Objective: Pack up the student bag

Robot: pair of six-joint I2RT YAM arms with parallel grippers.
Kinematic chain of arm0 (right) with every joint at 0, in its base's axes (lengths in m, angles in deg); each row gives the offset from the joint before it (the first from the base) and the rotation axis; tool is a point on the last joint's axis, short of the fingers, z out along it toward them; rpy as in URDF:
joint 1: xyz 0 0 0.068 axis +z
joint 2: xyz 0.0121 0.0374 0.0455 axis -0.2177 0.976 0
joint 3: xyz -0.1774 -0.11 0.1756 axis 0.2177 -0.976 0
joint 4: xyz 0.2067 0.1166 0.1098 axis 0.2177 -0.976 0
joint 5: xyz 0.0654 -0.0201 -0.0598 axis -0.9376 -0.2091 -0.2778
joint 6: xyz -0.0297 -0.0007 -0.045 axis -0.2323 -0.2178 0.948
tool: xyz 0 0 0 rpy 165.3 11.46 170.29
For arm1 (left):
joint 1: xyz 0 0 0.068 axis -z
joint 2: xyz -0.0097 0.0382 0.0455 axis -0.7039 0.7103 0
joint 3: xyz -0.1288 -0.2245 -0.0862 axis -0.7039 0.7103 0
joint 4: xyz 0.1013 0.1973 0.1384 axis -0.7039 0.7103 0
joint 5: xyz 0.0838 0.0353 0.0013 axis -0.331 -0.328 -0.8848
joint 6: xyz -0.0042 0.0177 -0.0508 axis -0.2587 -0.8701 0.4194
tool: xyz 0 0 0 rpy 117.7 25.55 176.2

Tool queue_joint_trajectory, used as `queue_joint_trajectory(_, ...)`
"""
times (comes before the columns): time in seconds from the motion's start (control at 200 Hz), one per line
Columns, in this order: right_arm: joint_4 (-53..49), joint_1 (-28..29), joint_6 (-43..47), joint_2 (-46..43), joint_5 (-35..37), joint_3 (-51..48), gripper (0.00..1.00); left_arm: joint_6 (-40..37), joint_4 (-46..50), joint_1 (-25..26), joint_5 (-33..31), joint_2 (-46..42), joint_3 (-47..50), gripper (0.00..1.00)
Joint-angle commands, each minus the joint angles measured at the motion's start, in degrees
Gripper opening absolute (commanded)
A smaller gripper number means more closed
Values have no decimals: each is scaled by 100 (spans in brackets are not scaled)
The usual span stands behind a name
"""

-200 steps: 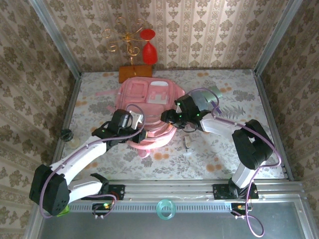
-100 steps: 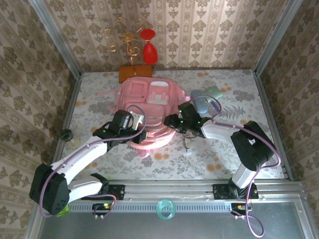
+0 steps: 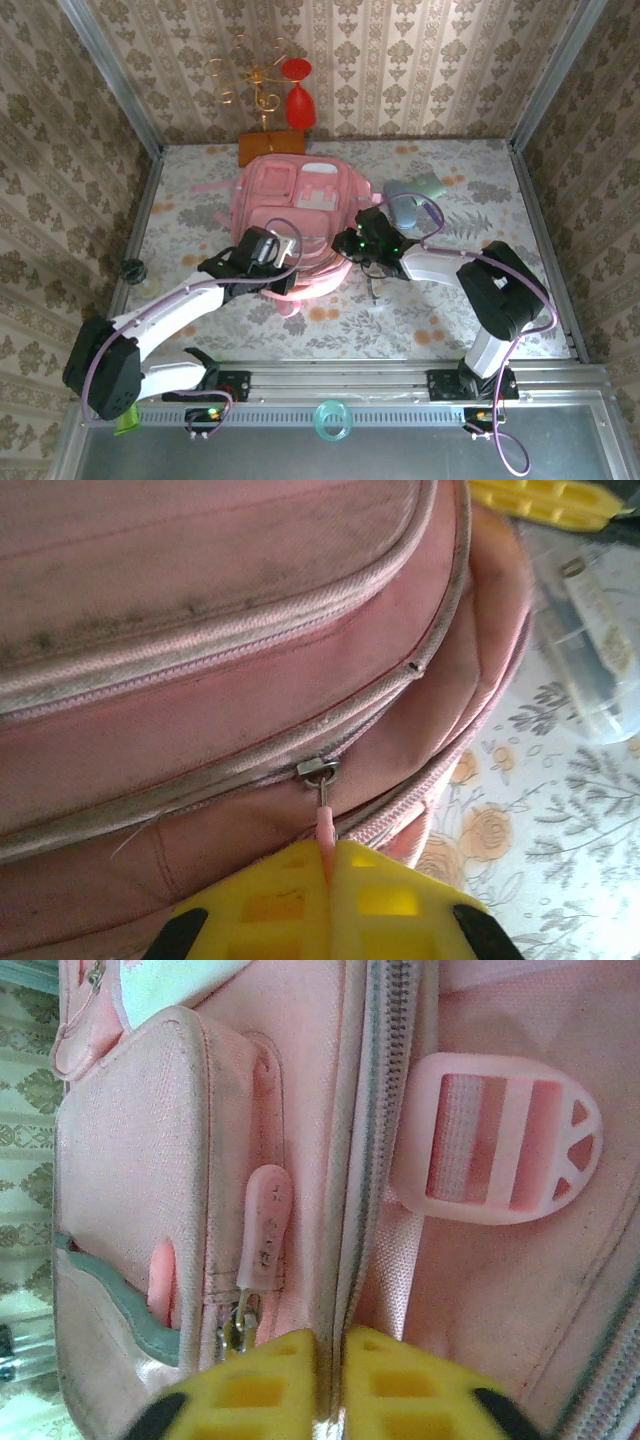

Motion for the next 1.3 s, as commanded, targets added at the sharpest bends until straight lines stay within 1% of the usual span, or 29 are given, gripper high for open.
queue_joint_trajectory(0.0, 313, 35, -4, -13, 529, 54, 0, -84, 519, 159, -436, 149, -22, 0)
queue_joint_trajectory(0.235, -31, -7, 462, -464, 1294, 72, 0, -100, 763, 235, -993, 163, -116, 0)
queue_joint_trajectory(0.495, -326, -238, 908, -758, 1506, 55, 0, -268, 1268, 242, -1514, 175, -338, 0)
queue_joint_trajectory(0.66, -420, -503, 1113, -756, 1207, 109, 0, -261, 1527, 220, -1831, 211, -473, 0)
queue_joint_trajectory(0.755, -579, -679, 1277, -660, 957, 241, 0, -307, 1651, 148, -1890, 125, -551, 0)
queue_joint_trajectory(0.85, -779, -831, 1442, -547, 756, 419, 0, -364, 1822, 21, -1868, -4, -615, 0)
queue_joint_trajectory(1.045, -796, -1041, 1534, -384, 664, 535, 0, -442, 2125, -385, -1741, -356, -580, 0)
queue_joint_trajectory(1.135, -839, -1090, 1597, -295, 603, 648, 0, -470, 2269, -577, -1798, -525, -602, 0)
queue_joint_trajectory(1.295, -1030, -1121, 1807, -31, 443, 941, 0, -411, 2280, -730, -1721, -680, -568, 0)
